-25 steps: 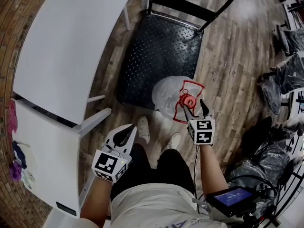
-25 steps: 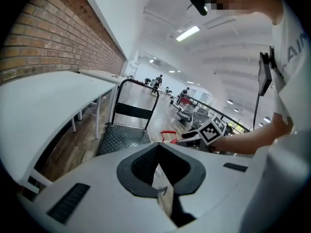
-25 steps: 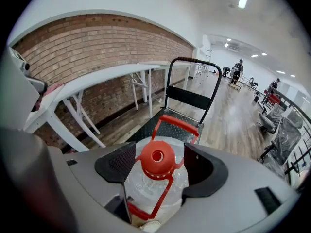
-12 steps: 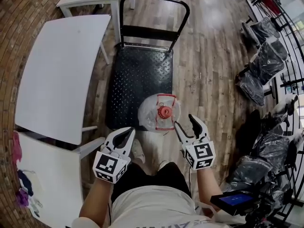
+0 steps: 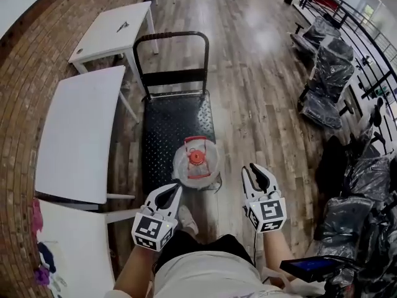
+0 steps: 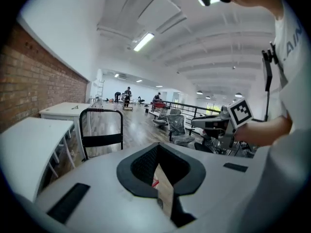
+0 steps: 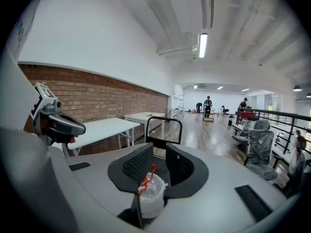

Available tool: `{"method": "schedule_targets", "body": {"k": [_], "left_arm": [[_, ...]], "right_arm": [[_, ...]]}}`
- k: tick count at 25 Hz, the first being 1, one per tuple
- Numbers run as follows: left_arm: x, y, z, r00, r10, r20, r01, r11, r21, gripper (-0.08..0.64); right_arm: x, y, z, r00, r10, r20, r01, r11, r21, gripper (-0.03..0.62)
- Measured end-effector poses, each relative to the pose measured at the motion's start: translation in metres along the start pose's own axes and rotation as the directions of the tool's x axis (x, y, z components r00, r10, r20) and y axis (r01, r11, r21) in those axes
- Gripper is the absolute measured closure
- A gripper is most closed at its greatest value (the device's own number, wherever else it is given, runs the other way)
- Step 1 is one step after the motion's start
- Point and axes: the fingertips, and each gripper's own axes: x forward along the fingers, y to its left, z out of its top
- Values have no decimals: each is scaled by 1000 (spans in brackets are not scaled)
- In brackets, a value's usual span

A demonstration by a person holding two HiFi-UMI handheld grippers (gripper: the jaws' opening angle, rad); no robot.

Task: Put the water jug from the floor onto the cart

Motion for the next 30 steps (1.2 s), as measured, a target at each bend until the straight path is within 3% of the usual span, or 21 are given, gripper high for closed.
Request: {"method": "schedule_targets", "body": {"k": [2, 4, 9, 15, 20, 26, 30], "left_arm": [[4, -33, 2, 1000, -3, -5, 3, 995, 97, 560], [6, -72, 5, 999, -36, 4, 35, 990, 137, 560], [-10, -126, 5, 996, -66, 52, 61, 994, 93, 560], [-40, -144, 15, 996, -33, 85, 27, 997, 76, 560], [-57, -155, 28, 993, -31, 112, 22, 996, 82, 560], [-74, -137, 36, 988, -59, 140, 42, 992, 120, 559], [-99, -105, 50, 985, -32, 172, 10, 992, 124, 560]], "right_arm": [[-28, -19, -11, 999, -32, 7, 32, 999, 15, 530], [-59, -35, -20, 998, -62, 16, 61, 998, 27, 563], [-124, -59, -38, 993, -121, 1, 120, 992, 32, 586], [-171, -70, -51, 987, -159, 1, 159, 984, 81, 588], [-196, -64, -29, 985, -167, 43, 165, 985, 44, 588], [-190, -37, 9, 978, -183, 98, 183, 983, 12, 588], [-177, 6, 30, 981, -154, 115, 156, 988, -12, 588]]}}
